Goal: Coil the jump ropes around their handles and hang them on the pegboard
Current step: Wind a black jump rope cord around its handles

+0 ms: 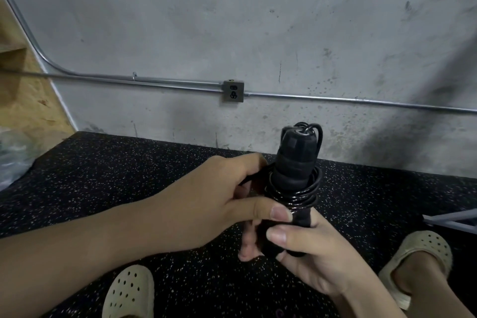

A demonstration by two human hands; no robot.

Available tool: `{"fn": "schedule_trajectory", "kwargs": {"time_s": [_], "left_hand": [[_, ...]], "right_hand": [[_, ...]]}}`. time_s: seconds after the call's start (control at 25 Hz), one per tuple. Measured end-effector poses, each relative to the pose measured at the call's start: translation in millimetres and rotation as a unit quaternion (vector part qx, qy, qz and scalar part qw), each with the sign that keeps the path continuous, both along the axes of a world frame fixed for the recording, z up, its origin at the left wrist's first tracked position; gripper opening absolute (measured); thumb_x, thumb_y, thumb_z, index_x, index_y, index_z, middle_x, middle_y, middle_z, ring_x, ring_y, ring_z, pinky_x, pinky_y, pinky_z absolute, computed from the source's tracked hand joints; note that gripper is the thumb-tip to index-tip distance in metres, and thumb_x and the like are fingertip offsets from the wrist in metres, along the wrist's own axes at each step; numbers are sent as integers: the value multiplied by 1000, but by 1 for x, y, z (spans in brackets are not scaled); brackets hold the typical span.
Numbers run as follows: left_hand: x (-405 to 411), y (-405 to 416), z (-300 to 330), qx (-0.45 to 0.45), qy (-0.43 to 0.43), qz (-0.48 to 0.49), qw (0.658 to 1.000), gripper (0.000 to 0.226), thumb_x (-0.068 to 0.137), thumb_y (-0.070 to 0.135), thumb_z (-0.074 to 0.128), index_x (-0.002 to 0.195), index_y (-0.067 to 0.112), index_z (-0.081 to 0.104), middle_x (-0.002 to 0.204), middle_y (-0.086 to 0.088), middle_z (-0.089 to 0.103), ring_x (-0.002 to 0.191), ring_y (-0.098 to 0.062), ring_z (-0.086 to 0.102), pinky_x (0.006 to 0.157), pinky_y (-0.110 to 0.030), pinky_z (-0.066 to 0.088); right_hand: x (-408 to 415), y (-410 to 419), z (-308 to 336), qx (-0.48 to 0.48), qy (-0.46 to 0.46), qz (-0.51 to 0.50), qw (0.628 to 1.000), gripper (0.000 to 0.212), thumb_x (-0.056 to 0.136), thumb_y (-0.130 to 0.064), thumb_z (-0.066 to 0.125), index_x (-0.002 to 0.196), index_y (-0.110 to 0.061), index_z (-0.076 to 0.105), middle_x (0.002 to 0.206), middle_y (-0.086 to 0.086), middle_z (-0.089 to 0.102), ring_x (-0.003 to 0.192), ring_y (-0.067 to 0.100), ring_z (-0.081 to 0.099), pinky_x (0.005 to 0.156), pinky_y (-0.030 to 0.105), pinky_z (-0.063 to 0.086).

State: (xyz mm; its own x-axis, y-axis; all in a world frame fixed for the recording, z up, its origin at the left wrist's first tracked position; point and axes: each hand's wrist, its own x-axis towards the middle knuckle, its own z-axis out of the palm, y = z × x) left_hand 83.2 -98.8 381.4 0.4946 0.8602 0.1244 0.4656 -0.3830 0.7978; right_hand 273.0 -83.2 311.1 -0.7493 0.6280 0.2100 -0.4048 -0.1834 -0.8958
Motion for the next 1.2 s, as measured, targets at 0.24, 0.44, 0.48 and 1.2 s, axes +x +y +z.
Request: {"fn": "schedule_trajectory", "kwargs": {"time_s": [0.24,0.44,0.48,1.2], "left_hand": [[-11,3,4,46,175,175,968,81,51,105,40,83,32,56,57,18,55,49,-4,47,51,-21,38],[-3,6,10,115,181,200,956,70,62,92,52,62,22,45,49,10,45,46,-8,40,47,-20,31],[-2,6,9,121,169,198,958,65,67,86,57,62,22,44,49,10,45,46,-8,39,48,-20,33],[13,3,10,90,158,226,957,69,61,97,47,88,37,66,72,17,68,64,0,63,60,-27,49]], "right_hand": [[-6,-3,1,38,-33,-114,992,8,83,-13,72,81,-11,64,61,7,50,57,21,49,55,34,46],[-1,4,0,90,-100,-229,964,20,85,-10,69,70,-2,58,60,10,51,59,24,48,59,35,44],[-2,5,-1,97,-112,-255,955,23,84,-11,69,69,1,57,60,10,51,60,25,48,60,36,44],[-13,-8,12,115,-132,-242,954,17,84,-27,76,85,-13,65,72,-10,67,68,4,61,68,16,47]]}}
